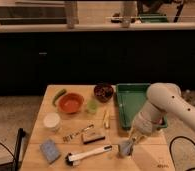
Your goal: Place towel in metal cup
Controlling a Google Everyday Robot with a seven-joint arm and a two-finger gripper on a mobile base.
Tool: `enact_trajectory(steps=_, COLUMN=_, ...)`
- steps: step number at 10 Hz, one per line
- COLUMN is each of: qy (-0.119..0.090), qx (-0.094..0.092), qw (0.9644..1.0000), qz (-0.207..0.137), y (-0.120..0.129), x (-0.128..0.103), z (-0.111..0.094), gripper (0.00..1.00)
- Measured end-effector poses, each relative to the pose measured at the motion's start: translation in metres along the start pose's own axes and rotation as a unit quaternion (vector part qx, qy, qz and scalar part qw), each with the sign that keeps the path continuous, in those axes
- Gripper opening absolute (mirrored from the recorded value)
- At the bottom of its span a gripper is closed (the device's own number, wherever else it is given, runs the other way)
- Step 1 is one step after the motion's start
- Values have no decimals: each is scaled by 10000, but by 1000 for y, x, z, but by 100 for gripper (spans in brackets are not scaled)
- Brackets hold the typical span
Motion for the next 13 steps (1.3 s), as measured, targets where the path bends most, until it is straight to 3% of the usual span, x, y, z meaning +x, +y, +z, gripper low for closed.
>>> enact_trajectory(steps=2, qy=-136, qx=-57, qw=9996, qz=-222, y=1, x=-2, z=4, gripper=0)
enact_trajectory(steps=6, qy=-256, qx=-73, qw=9991, qz=-343, y=-3, x=2, z=8, gripper=0)
enact_trajectory(steps=13, qy=-263, qx=49, qw=9985, qz=-470, y=-16, x=3, z=3, gripper=0)
